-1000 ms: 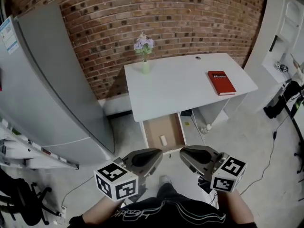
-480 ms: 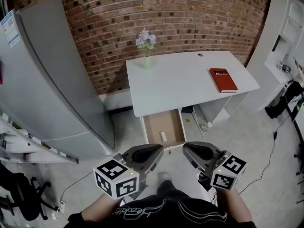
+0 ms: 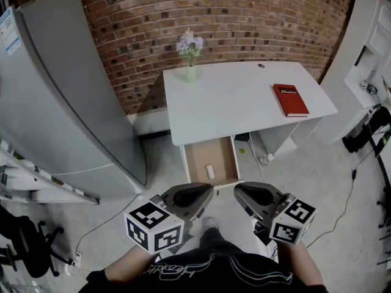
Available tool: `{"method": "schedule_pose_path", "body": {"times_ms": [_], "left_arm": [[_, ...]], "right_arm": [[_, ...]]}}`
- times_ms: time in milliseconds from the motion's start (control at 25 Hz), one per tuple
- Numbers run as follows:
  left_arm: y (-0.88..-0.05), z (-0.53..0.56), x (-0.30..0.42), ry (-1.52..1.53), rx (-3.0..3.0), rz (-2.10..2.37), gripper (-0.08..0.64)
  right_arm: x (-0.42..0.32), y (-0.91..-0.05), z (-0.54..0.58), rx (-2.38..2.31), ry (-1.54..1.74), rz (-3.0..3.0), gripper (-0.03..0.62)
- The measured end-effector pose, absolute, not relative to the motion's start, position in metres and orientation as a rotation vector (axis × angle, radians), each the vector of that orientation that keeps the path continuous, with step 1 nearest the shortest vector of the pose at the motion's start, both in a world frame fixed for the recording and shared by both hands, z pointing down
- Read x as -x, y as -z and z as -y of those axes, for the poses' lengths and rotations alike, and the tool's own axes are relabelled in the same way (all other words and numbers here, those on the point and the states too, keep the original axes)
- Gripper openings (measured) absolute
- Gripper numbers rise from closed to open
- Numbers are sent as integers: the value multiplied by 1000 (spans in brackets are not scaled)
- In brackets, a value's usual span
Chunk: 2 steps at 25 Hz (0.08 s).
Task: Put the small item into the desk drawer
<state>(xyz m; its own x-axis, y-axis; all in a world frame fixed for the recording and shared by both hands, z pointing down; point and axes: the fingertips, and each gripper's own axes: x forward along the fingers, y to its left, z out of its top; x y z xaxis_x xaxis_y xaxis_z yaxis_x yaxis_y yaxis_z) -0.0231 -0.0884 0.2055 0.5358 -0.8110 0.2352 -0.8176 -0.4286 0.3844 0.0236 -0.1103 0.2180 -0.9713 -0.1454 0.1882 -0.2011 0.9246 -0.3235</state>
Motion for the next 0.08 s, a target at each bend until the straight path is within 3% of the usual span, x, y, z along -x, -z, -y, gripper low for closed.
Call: {"method": "schedule_pose_path", "body": {"times_ms": [80], "left_arm": [[-209,94,22,-34,-2326,1325,25]], "right_arm": [[-23,-221,116,-263,-523,2919,49]]}}
